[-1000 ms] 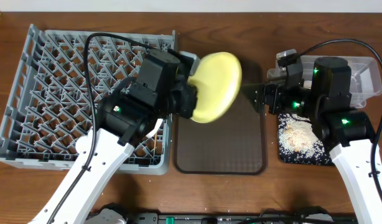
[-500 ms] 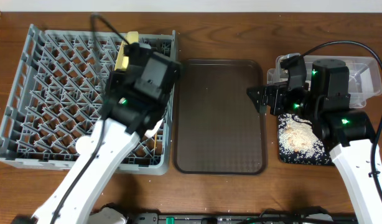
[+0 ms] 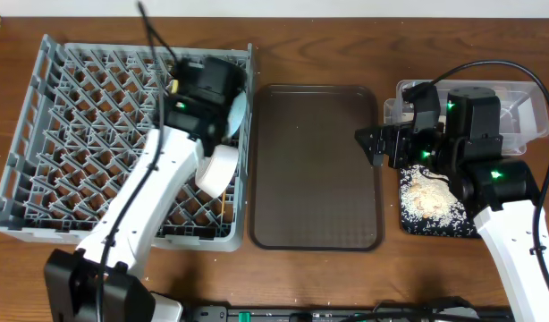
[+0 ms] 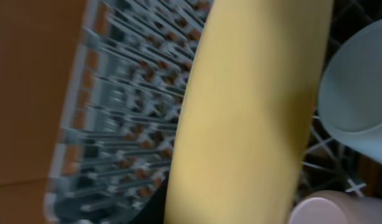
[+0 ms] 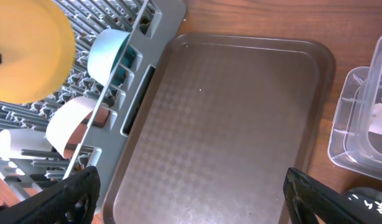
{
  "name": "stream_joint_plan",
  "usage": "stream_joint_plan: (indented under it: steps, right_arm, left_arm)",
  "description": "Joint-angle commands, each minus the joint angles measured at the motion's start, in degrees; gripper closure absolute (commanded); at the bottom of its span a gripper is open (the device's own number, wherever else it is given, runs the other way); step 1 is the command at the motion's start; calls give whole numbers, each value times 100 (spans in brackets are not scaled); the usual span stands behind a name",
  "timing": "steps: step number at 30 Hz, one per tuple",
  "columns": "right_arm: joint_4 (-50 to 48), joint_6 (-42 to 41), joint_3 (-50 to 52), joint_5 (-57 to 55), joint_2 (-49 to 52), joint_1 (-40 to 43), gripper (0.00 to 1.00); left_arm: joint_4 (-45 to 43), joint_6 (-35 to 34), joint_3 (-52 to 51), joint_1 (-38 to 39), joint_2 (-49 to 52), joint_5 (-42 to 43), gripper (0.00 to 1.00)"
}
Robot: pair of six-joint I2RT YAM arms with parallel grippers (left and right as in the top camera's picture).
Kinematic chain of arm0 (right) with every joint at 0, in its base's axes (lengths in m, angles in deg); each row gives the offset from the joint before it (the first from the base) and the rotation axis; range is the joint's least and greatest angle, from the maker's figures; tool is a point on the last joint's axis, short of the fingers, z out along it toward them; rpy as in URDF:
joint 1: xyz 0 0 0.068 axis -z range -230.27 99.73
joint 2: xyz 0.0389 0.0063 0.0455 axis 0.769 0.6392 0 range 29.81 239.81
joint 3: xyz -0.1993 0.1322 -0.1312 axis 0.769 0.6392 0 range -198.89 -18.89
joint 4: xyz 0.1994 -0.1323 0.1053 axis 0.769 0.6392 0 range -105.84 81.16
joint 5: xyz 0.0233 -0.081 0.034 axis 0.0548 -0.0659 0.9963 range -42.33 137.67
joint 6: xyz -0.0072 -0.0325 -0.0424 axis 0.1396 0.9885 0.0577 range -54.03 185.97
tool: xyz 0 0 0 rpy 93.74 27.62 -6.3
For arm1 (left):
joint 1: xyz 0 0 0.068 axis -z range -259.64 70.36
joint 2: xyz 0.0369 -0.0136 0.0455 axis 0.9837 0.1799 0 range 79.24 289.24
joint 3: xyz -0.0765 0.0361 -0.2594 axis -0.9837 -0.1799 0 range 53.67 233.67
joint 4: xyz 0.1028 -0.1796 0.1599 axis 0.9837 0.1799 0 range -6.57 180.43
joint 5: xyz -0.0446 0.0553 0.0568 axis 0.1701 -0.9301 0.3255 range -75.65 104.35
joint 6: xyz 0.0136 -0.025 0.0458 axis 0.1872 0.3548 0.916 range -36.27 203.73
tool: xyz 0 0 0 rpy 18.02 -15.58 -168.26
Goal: Sort waste into correct bins and load items into the dishwasher
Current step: 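Carry the yellow plate with the left gripper and stand it in rack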
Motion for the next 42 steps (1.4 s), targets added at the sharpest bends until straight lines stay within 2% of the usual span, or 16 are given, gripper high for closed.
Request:
stream_joint_plan:
  steps: [1,8,18,23,28,35,42]
  right_arm:
    - [-33,-63,-39,-44,-35,83,7]
    - [-46,-66,-39,-57,-24,83,7]
    - [-55,-197,-39,-57,-15,79,7]
    - [-50,-197,-39,-55,-15,79,7]
    - [-52,-197,-39,-55,-15,79,7]
    - [-35,-195,-39,-57,-13,79,7]
    - [-35,-197,-39,-57,-15,79,7]
  left_arm:
    - [-48,-133,-13,-323,-55,1147,93]
    - [-181,260,-168,-616,-26,1182,92]
    - [-234,260,-457,-612,271,1451,92]
    - [-236,302,-457,-551,507,1456,83]
    - [-192,302,-457,-424,739,1499,67]
    - [-118,297,-446,-68,601,1565,22]
    - [66,295,-387,236,79,1569,13]
